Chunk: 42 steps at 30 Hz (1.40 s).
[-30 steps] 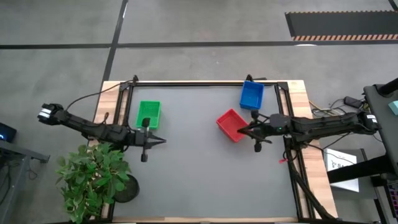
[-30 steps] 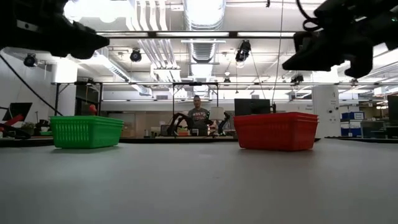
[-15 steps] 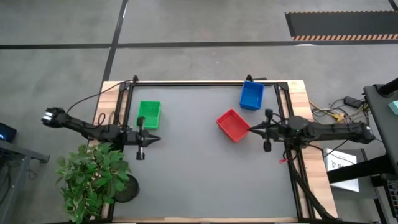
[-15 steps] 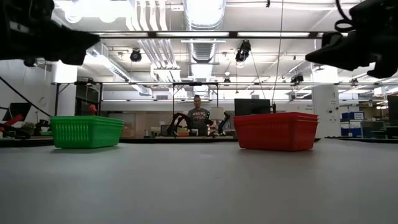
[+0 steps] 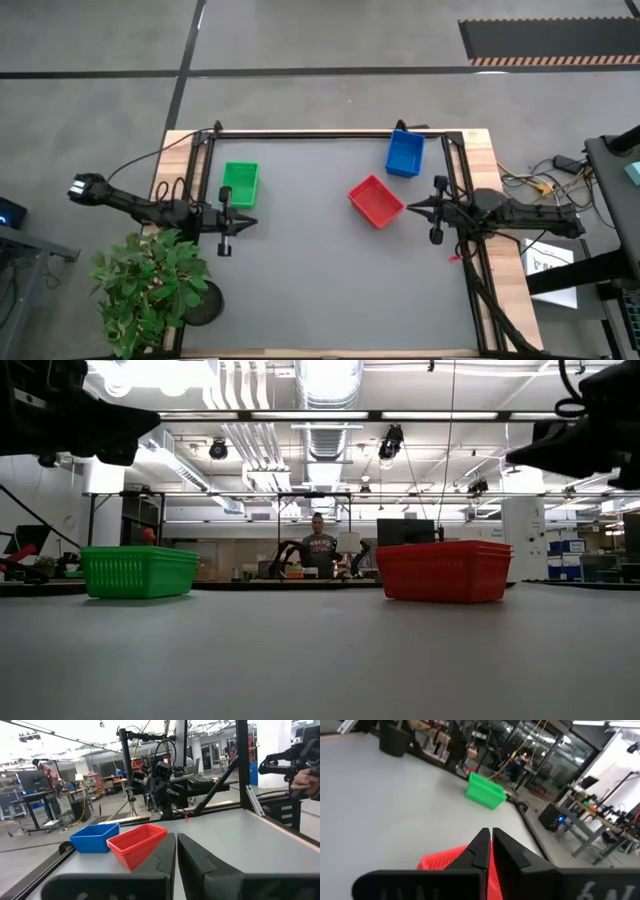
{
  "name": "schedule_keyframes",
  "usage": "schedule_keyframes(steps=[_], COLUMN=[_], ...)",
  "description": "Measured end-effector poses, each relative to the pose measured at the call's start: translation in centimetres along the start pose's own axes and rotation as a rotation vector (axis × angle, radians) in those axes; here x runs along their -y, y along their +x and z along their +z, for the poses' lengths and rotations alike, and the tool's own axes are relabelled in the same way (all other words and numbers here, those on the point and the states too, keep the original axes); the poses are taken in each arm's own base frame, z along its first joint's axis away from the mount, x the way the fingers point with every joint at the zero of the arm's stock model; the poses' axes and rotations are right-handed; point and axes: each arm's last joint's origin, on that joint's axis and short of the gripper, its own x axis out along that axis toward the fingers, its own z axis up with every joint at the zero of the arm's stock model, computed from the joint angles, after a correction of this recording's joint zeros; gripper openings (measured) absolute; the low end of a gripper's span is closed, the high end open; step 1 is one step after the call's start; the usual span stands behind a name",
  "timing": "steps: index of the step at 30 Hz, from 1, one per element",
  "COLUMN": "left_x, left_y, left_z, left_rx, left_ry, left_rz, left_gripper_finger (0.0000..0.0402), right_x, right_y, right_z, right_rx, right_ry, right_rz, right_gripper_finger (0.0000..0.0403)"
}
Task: Stack baskets by color
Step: Return to Home Position
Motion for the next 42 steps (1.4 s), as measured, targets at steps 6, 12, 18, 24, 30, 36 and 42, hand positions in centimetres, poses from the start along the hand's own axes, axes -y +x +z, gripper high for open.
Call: schedule_keyframes(steps=[6, 12, 18, 24, 30, 36, 42], left_x=[0.1, 0.1, 0.1, 0.2, 0.4, 0.6, 0.8], left_y=[0.1, 0.2, 0.2, 0.3, 0.5, 0.8, 1.0], left_z=[-0.2, -0.4, -0.4, -0.7, -1.2, -1.8, -2.5], left_rx=[-0.020, -0.030, -0.031, -0.057, -0.106, -0.160, -0.219], left_ry=[0.006, 0.009, 0.012, 0.017, 0.086, 0.102, 0.120], left_rz=[-0.004, -0.006, -0.006, -0.011, -0.023, -0.035, -0.049], left_gripper_finger=[0.0001, 0.0001, 0.0002, 0.0002, 0.0002, 0.0002, 0.0002], right_x=[-0.4, -0.4, -0.4, -0.4, -0.4, -0.4, -0.4], right_y=[0.4, 0.4, 0.4, 0.4, 0.5, 0.5, 0.5], right_z=[-0.4, -0.5, -0.5, -0.5, -0.5, -0.5, -0.5], right_rx=[0.046, 0.041, 0.040, 0.036, 0.041, 0.041, 0.042], right_ry=[0.023, 0.035, 0.118, 0.173, 0.092, 0.071, 0.071], right_rz=[0.007, 0.010, 0.012, 0.015, 0.011, 0.010, 0.010], right_gripper_finger=[0.0013, 0.0013, 0.0013, 0.0013, 0.0013, 0.0012, 0.0012])
